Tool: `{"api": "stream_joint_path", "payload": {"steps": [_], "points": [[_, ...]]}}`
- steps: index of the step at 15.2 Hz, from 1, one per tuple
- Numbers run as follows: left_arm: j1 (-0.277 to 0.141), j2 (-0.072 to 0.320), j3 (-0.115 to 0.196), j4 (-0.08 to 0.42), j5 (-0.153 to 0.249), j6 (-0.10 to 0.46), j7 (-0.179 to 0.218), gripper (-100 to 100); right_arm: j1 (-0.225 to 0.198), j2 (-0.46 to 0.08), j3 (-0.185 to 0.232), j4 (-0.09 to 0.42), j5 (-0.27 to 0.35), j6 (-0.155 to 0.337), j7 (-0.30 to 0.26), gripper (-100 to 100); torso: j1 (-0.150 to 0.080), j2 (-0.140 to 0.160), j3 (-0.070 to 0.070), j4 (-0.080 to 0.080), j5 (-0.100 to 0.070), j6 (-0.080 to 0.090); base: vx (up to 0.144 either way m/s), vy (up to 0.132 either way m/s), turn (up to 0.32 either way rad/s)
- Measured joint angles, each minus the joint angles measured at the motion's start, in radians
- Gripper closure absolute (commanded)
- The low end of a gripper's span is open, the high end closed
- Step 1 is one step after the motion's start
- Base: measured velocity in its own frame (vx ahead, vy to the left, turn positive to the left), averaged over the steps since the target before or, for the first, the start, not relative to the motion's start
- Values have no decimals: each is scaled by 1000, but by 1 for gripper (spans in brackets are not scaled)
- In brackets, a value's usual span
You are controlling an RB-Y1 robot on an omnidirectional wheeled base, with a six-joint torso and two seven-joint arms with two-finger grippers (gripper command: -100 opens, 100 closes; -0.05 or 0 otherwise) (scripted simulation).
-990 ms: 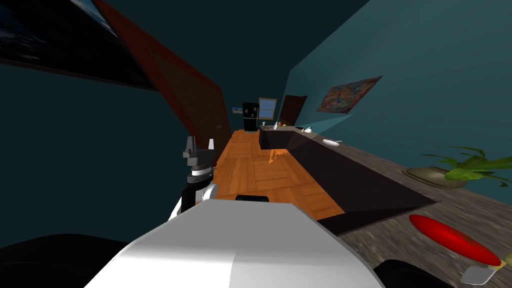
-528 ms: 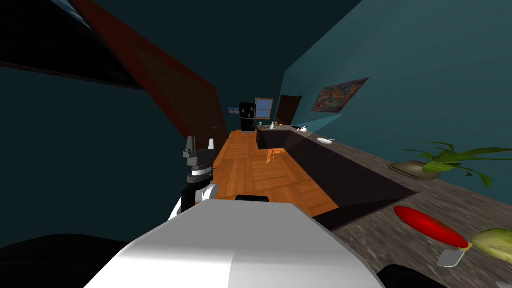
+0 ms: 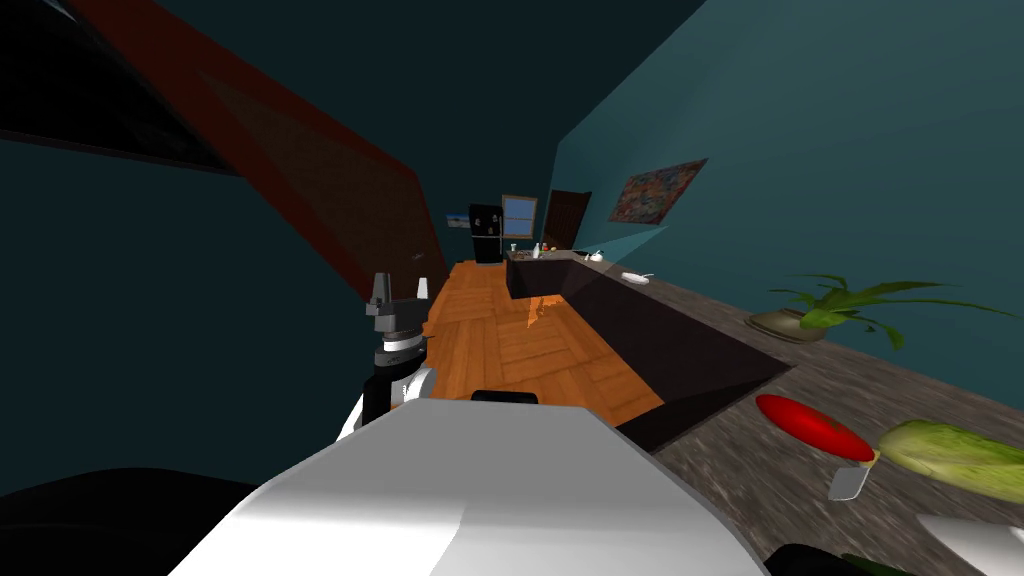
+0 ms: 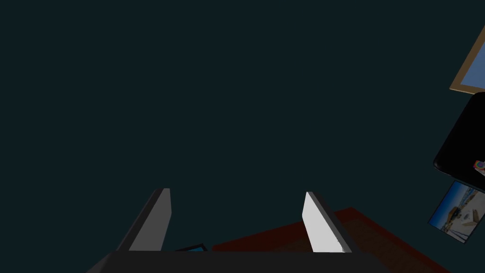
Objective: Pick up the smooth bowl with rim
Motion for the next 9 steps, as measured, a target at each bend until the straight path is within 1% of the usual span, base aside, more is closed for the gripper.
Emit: {"api": "stream_joint_path", "payload": {"steps": [2, 4, 8, 9], "points": [[0, 0, 0, 0, 0, 0, 0, 0, 32, -4, 15, -43, -18, 25, -5, 100, 0, 0, 0, 0, 1, 1, 24, -56, -98], [0, 0, 0, 0, 0, 0, 0, 0, 44, -5, 21, -79, -23, 38, -9, 100, 1, 0, 0, 0, 0, -1, 24, -37, -43], [0, 0, 0, 0, 0, 0, 0, 0, 103, -12, 48, -169, -50, 87, -28, 100, 1, 0, -1, -1, 1, 2, 39, -59, -129], [0, 0, 0, 0, 0, 0, 0, 0, 119, -14, 56, -191, -57, 101, -33, 100, 0, -1, -1, -1, 1, 2, 27, -46, -51]]}}
